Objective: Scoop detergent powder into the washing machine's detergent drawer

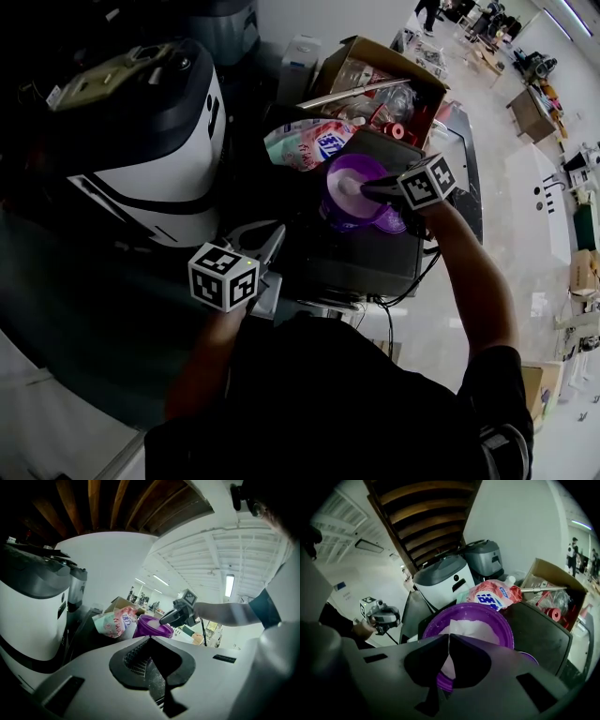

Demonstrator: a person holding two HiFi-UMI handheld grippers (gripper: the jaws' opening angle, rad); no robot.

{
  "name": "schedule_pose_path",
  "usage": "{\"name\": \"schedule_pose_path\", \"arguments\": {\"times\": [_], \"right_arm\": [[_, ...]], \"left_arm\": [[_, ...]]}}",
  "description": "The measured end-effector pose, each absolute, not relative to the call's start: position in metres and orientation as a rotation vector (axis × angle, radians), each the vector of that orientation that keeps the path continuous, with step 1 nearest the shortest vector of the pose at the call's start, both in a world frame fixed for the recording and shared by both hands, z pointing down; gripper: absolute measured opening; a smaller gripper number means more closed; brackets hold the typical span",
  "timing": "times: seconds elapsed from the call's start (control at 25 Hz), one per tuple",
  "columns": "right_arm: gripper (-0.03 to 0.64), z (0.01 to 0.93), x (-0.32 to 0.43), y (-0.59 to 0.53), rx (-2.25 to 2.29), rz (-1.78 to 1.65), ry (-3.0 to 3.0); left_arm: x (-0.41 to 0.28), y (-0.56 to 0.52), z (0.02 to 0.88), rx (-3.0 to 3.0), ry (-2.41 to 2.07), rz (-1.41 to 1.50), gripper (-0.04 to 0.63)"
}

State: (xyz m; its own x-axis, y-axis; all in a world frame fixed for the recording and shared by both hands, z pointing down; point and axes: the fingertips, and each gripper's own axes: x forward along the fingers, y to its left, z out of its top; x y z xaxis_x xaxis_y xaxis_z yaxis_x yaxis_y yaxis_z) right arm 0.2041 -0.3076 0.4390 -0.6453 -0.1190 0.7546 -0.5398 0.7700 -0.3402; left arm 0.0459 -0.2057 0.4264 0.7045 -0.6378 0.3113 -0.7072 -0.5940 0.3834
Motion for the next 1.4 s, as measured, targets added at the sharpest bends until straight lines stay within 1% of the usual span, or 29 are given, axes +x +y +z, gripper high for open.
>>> {"name": "schedule_pose_path", "arguments": {"times": [0.56,0.96,1.16,1.4], "right_arm": [[0.021,0.406,0.236,-0.313,0.613,1.105,-2.497],[0.021,0.402,0.252,-0.301,0.592,1.267,-2.66],[0.021,0.42,0.279,-0.302,0.77,1.418,-2.608],[0.021,0.413,0.277,-0.295,0.645,1.505,-2.722]], "left_arm": [[0.068,-0.203,0.42,2.445,-1.046,0.265,0.008],[0.09,-0.198,0.42,2.435,-1.074,0.317,0.009],[0.105,-0.193,0.425,2.414,-1.093,0.343,0.008],[0.123,-0.178,0.431,2.379,-1.119,0.362,0.009]]}}
